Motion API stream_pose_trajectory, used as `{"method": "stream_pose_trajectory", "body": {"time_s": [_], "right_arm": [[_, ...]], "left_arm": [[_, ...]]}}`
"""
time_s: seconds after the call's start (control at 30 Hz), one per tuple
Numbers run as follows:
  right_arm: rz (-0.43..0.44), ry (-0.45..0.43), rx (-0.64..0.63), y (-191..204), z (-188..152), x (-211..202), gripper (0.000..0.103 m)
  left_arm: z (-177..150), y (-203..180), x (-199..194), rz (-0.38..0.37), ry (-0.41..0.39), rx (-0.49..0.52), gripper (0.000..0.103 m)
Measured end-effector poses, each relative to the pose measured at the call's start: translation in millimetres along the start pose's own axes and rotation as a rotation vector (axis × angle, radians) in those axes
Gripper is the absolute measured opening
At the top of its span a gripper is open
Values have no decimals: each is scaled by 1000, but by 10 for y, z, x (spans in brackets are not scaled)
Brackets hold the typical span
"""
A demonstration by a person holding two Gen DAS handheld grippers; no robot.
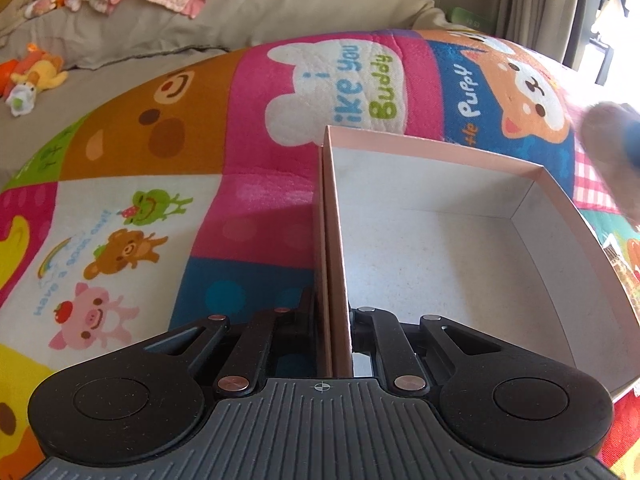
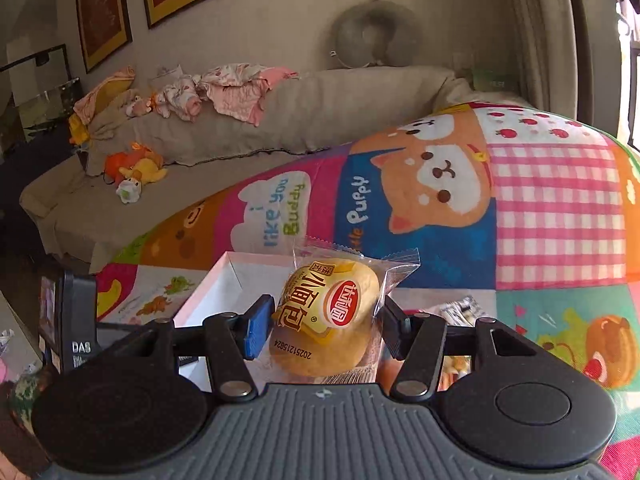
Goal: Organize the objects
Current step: 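Carry the bun into the pink box and open the right gripper, then reach the right gripper to the swirl lollipop and grasp its stick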
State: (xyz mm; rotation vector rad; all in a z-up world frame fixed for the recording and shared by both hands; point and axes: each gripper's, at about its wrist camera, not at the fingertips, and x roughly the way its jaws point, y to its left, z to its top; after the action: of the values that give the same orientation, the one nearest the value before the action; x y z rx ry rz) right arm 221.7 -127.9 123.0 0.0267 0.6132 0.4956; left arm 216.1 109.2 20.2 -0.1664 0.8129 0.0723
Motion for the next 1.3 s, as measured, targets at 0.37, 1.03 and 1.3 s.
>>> {"method": "stream_pose_trajectory", "body": {"time_s": [0.37,1.03,1.3], "right_arm": [[-55,30,-27,-133,-104,333,68],[-304,76,156,-1159,-1266,-723,83],[-324,102,168,-1169,-1363,-717,85]], "left_arm": [[-33,2,-29,2,-16,-26,12],[-7,-57,-10,17,-1,51,11],[-4,-39,-17,8,-6,27,11]]}}
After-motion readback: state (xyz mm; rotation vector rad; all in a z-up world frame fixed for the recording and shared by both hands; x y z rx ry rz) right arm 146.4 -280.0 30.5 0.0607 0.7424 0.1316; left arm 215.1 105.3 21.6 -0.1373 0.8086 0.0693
